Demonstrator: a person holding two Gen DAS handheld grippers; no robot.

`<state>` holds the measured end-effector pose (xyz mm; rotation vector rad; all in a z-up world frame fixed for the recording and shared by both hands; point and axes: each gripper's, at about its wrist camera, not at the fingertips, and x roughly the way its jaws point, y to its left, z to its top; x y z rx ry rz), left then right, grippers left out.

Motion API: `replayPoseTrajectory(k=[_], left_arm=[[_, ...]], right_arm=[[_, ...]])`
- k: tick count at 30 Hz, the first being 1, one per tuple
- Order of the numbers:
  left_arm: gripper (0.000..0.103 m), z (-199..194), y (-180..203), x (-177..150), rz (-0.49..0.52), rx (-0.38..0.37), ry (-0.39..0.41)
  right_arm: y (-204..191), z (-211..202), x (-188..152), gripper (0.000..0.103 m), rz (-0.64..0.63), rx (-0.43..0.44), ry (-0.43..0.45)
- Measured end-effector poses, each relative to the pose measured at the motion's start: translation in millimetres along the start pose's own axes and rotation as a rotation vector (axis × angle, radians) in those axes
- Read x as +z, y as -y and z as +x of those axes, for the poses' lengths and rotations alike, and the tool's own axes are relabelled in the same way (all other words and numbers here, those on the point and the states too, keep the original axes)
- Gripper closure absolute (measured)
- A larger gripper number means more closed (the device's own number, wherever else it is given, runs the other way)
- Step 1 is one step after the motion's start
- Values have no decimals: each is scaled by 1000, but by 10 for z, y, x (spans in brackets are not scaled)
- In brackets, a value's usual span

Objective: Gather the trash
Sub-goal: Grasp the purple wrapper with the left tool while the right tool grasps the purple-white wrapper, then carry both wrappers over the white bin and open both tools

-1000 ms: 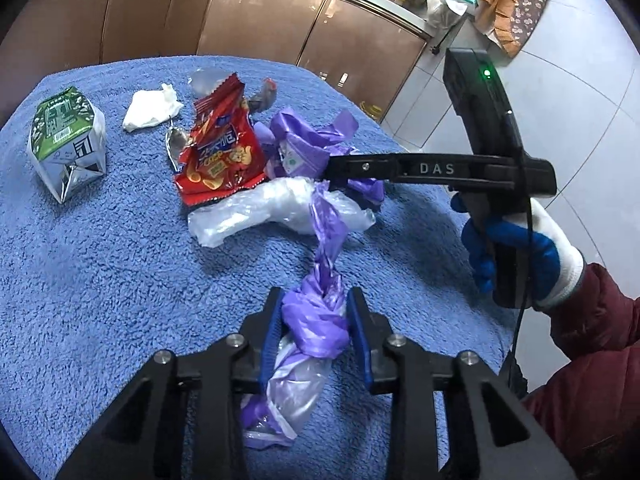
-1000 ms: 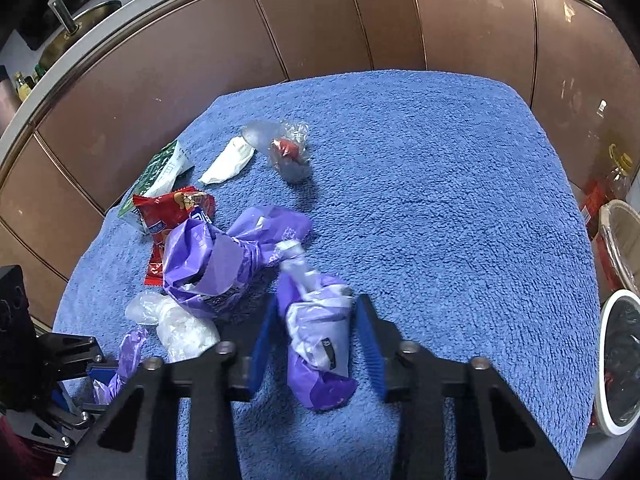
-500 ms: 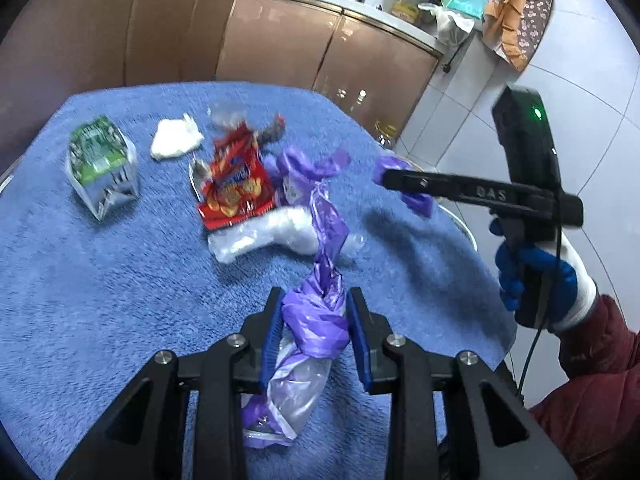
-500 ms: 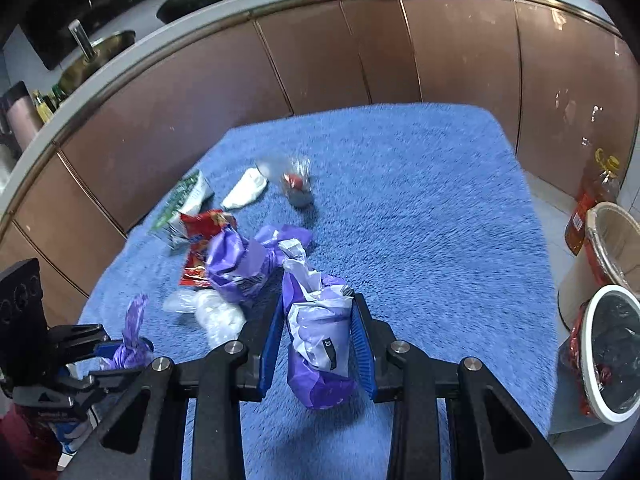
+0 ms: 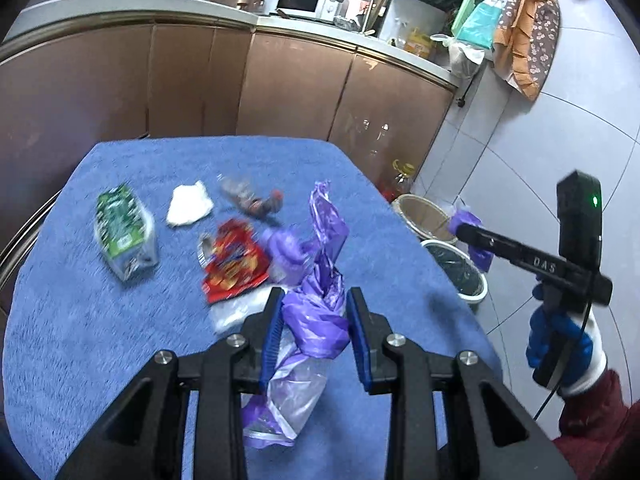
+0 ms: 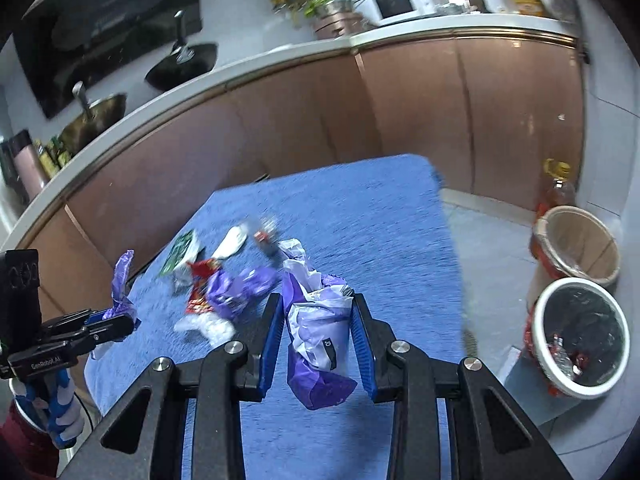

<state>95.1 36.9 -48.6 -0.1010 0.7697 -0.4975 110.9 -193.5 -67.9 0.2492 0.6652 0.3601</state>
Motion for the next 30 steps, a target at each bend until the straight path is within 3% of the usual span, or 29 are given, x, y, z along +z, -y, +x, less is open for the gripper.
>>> replayPoseTrajectory(k=[6,12,21,30], left_arm=[[73,289,443,318,50,-20,-15],[73,818,1019,626,144,-70,-86],[73,1937,2213,1044,345,-177,-194],[73,3121,3089,1186,408,-266,-310]], right_arm=[[412,-186,-42,72,81,-77,53],[949,-340,-150,72,173,-198,94],[1963,-439,-333,72,348,-378,104],[2768,-371,-438,70,425,-536,74]])
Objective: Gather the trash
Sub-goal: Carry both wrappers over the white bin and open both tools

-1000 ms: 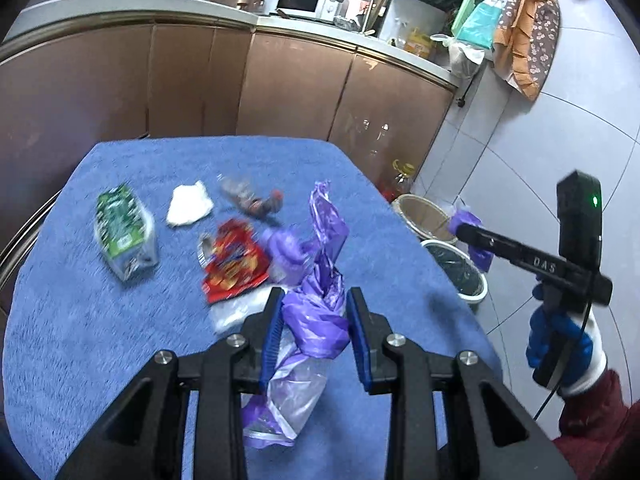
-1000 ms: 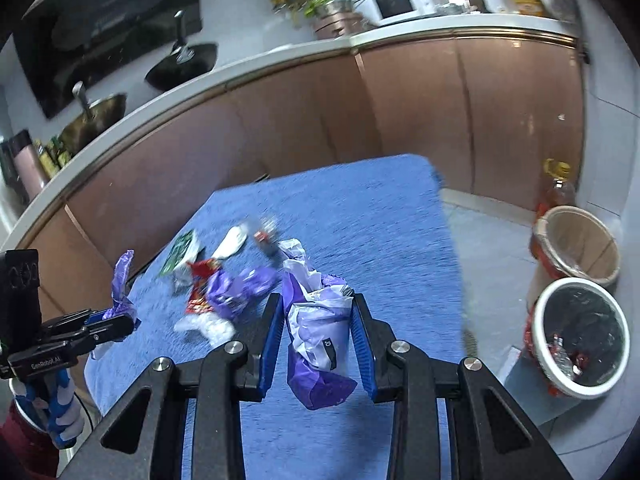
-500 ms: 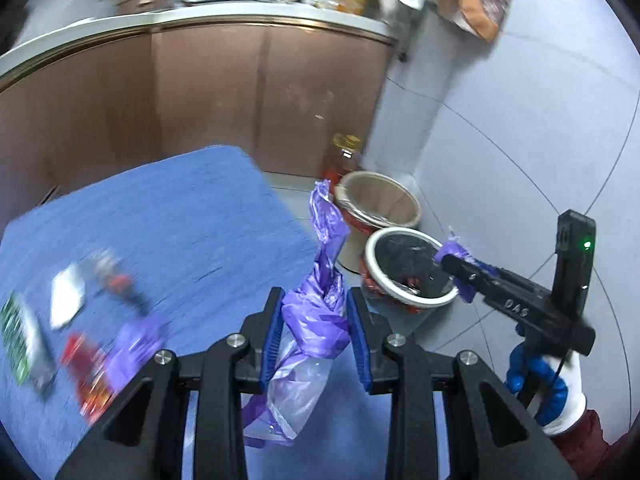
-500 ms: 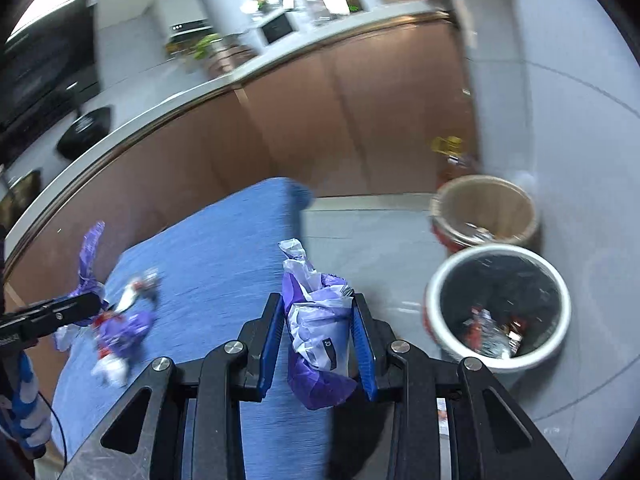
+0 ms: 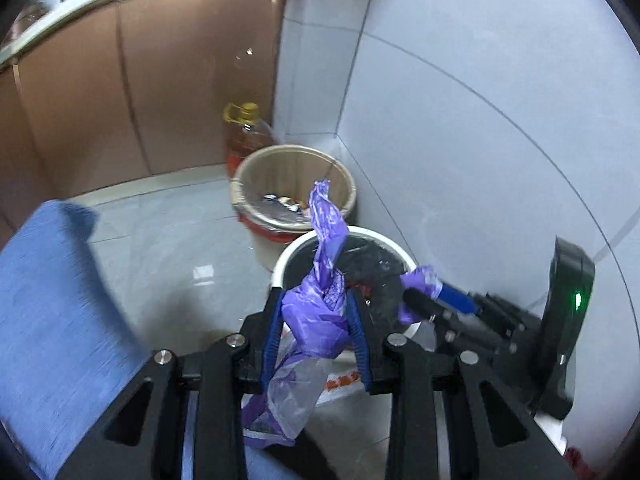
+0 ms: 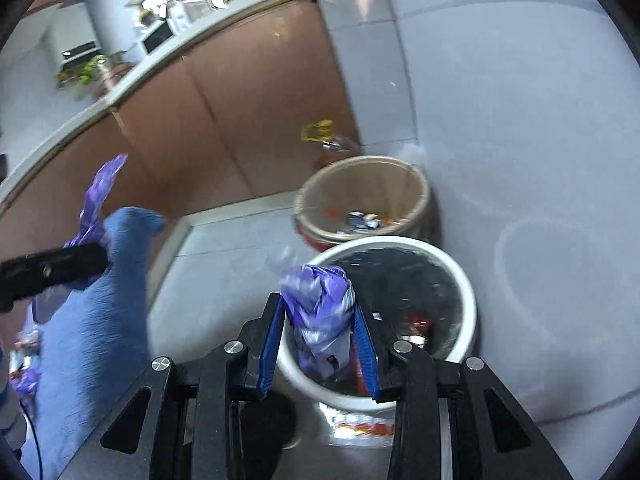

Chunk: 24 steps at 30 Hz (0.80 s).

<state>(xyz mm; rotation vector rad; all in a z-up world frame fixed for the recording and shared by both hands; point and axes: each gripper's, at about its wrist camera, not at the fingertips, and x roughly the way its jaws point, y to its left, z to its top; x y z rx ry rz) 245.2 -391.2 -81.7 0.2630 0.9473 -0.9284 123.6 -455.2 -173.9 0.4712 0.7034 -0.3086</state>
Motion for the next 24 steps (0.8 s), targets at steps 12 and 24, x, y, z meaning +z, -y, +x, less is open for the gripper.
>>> replayPoseTrajectory(k=[12,24], left_arm=[[55,899,165,380,-76,-107,-85],[55,235,24,244,-111,-44,53]], right_arm=[[304,343,-39,52,44,-97,-49],[119,135,-45,51,38,-66,-17]])
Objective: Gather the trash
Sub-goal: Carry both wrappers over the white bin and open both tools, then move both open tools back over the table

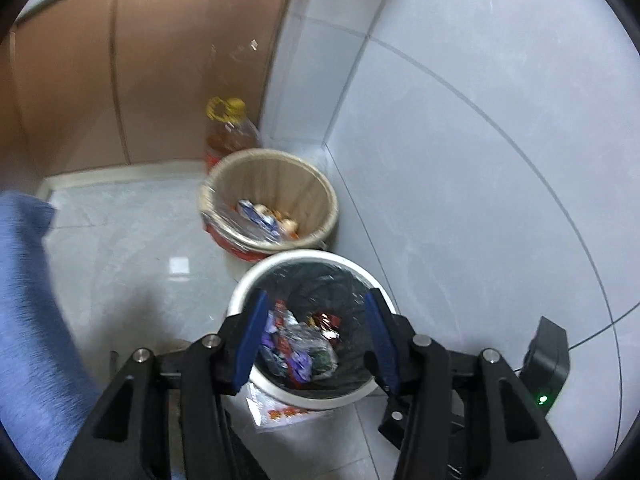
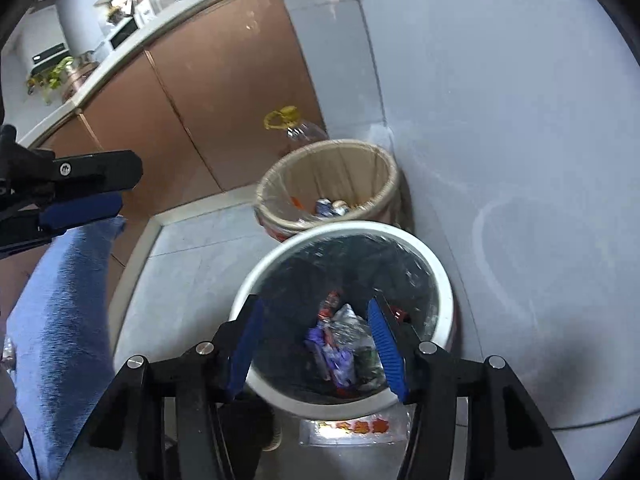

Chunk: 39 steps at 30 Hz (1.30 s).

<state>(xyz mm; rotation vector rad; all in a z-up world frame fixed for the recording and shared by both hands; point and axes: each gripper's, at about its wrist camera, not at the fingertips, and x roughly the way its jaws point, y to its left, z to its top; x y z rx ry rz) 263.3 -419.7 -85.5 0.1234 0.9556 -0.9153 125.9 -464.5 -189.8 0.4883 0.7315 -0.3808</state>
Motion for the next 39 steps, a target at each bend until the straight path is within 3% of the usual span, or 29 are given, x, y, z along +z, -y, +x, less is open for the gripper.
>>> replayPoseTrajectory(k=[8,22,36,39], left_arm=[[55,-915,-128,-201,8,152,188],[55,-2115,-305,-799,-12,327,402],[55,-2952,-660,-1378,-84,425,491],[48,-3109,-733,-1528,-94,431,493]], right_arm=[[-477,-572,115,45,-78,45,120],[-1121,-1251,20,40,-211,104,199],[-1794,-1686,-194,33,-362,212,234],[-1920,-1747,-257,33,-390,231,231]])
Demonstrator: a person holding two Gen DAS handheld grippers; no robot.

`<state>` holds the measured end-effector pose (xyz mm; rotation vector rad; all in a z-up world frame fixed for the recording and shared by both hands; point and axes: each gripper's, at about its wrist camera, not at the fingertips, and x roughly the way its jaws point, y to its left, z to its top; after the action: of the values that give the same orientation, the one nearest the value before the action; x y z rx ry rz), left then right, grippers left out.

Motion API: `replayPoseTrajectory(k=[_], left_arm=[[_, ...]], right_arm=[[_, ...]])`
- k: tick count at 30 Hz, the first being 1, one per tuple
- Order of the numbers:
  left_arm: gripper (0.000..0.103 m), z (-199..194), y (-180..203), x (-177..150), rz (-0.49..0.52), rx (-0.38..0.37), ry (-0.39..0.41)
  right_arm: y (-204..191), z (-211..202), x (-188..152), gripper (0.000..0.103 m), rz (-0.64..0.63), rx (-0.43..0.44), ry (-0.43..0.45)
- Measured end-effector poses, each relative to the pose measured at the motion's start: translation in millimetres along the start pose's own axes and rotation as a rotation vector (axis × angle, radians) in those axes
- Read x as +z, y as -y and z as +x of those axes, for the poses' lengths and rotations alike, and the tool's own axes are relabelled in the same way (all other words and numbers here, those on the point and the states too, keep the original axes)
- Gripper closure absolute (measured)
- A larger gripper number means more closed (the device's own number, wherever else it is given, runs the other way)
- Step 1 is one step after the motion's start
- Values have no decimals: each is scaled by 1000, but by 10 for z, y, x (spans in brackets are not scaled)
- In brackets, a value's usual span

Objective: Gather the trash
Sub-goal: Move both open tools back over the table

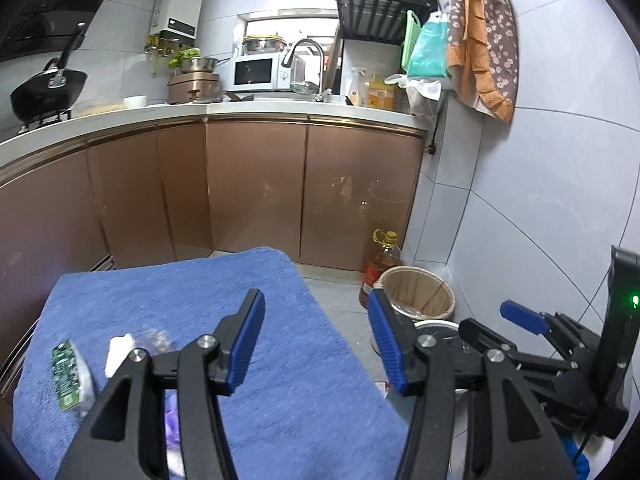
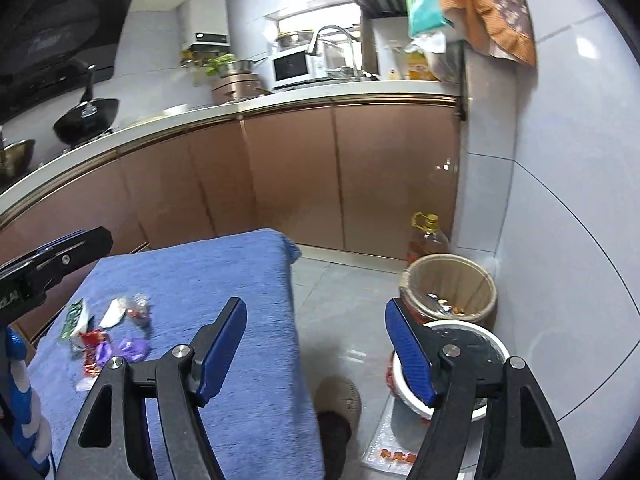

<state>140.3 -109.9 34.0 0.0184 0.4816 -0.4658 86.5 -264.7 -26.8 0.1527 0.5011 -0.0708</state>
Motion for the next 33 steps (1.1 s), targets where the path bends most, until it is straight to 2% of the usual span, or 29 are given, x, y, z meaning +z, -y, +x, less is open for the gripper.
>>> replayPoseTrajectory(k=[10,18,22,26,33], left_arm=[[47,-512,-668,-328,-26,98,8],[47,-647,-1291,-773,-66,160,-72],[47,-631,-1500,-972,-85,121,-114],[47,-529,-1603,-1172,-74,36,-175],[47,-254,-1518,-1406,19,-59,-271]], right_arm=[[-498,-98,27,33,-88,105,16],[-747,-43,-40,33,-128,170,-13],[-868,49,-89,33,-147,194,-45],[-956,152,-133,33,-159,224,-80],[-1138,360,-210,33,-178,263,-143]])
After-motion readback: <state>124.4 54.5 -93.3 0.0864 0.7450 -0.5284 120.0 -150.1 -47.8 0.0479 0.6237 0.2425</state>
